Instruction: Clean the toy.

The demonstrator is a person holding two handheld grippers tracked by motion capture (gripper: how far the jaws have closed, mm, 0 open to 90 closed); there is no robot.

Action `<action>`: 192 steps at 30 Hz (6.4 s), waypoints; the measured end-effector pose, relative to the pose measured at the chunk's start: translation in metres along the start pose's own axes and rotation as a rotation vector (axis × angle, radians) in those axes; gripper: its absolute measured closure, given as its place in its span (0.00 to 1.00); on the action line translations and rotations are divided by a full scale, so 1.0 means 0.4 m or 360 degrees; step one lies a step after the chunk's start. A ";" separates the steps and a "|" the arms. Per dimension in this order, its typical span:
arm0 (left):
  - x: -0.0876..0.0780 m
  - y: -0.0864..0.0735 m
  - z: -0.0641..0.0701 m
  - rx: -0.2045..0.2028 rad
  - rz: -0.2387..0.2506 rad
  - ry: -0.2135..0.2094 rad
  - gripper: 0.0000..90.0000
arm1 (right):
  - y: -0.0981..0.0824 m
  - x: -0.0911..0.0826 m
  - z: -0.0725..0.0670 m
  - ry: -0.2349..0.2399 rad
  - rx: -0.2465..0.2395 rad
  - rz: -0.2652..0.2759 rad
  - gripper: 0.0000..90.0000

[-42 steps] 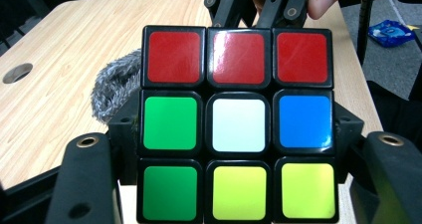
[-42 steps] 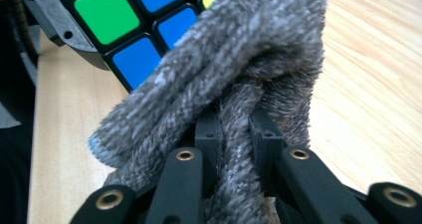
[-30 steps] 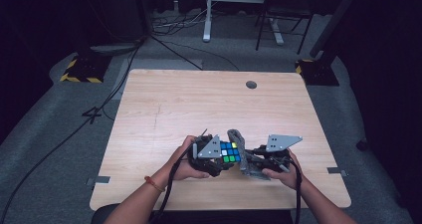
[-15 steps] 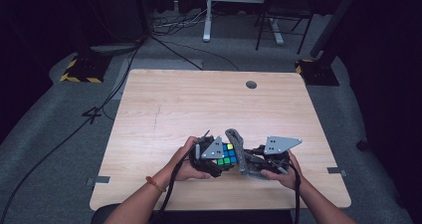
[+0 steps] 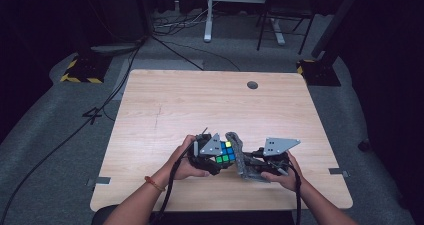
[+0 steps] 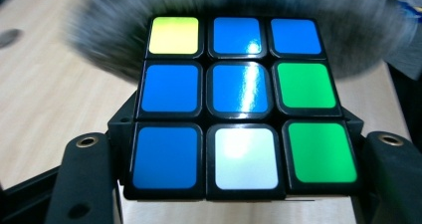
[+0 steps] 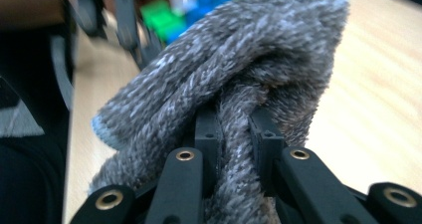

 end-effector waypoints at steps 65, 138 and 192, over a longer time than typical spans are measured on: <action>-0.002 -0.001 -0.001 0.0035 -0.0050 0.0090 0.36 | 0.020 0.006 -0.031 -0.0030 -0.0110 0.0000 0.87; -0.021 0.074 0.032 -0.0055 0.0244 -0.0021 0.37 | 0.040 -0.025 0.009 -0.0105 -0.0021 0.0103 0.87; -0.038 0.066 0.027 0.0002 0.0218 -0.0035 0.37 | 0.049 -0.022 -0.030 -0.0041 -0.0105 0.0114 0.86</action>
Point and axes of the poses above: each handheld gripper's, and its own axes: x roughly forward along the jaws, y roughly out of its top, z roughly to its right, the point moved 10 cm from there along x, roughly forward along the jaws, and after that the axes turned 7 degrees about z, right-handed, at the moved point
